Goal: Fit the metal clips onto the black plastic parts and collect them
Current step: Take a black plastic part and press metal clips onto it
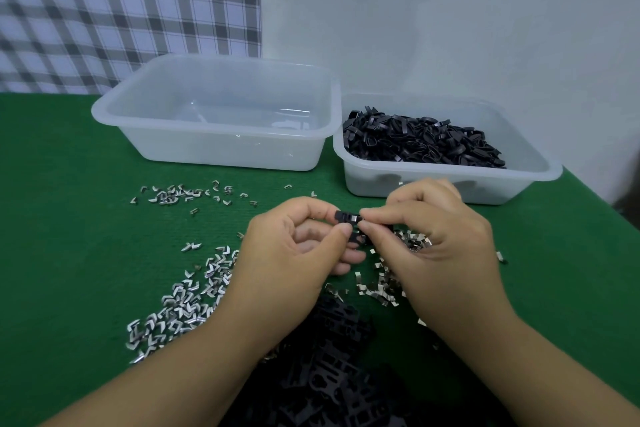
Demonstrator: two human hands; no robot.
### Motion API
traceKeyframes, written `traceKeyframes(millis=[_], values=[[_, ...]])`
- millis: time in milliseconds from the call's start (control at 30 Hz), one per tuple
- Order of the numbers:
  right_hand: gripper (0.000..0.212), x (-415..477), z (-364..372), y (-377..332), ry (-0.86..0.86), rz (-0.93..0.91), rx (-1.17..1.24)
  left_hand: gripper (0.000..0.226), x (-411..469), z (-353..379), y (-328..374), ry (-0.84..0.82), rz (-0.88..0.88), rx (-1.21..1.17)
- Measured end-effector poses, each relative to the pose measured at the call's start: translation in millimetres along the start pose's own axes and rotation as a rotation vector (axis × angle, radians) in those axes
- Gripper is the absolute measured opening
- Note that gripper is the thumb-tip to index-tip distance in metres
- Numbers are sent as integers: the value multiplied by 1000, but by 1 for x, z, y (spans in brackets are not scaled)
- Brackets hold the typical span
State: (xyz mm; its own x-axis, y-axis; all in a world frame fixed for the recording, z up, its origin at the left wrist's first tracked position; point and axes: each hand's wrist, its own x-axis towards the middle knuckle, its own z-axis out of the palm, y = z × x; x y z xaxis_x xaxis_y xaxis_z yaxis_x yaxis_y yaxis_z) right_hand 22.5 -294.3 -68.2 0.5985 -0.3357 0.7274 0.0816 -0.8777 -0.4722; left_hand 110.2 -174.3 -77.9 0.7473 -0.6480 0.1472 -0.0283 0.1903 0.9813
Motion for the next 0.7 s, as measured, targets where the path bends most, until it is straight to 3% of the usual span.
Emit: traceKeyframes(millis=[267, 500, 700], values=[[10, 2, -1, -4, -25, 70, 36, 12, 1, -1, -1, -19, 17, 10], [3, 3, -1, -6, -85, 85, 60, 28, 1, -2, -3, -41, 5, 57], [4, 3, -1, -4, -27, 31, -9, 17, 2, -3, -3, -26, 20, 65]])
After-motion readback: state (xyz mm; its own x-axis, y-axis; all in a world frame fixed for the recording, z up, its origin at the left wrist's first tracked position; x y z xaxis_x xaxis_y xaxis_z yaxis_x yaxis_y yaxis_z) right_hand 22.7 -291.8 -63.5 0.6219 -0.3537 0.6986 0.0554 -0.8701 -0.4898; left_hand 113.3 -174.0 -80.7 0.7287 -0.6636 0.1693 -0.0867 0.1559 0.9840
